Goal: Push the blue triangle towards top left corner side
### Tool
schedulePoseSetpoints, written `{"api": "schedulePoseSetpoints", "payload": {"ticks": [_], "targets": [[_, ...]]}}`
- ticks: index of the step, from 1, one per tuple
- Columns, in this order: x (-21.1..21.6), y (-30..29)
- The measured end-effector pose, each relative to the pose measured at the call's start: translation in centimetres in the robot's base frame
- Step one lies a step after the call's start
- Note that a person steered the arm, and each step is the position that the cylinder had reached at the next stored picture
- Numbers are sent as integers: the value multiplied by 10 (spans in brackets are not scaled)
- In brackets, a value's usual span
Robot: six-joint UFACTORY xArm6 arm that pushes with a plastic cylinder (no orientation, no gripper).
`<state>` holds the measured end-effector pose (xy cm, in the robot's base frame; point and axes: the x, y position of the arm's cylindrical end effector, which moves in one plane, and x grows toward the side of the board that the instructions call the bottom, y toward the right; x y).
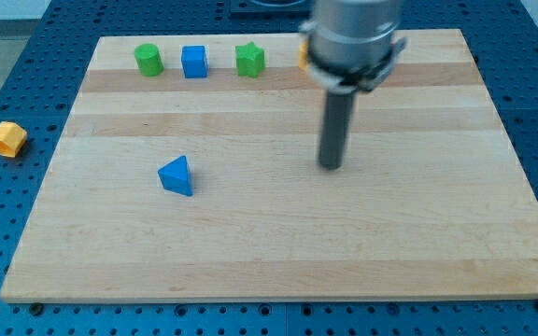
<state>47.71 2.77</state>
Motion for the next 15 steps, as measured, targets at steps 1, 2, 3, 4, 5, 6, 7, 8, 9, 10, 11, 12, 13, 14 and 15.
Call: {"api": "schedulePoseSetpoints", "payload": {"ticks": [1,2,3,4,5,6,7,8,9,10,11,12,13,14,15], "targets": [[16,-128],[26,-211],[20,-234],[-7,-240],[-54,-269],[-66,-274],[-33,-294],[-52,-313],[-84,-301],[-116,-296],[-119,-294],[-93,-281],[-91,-258],[-112,-252],[-122,-281]]}}
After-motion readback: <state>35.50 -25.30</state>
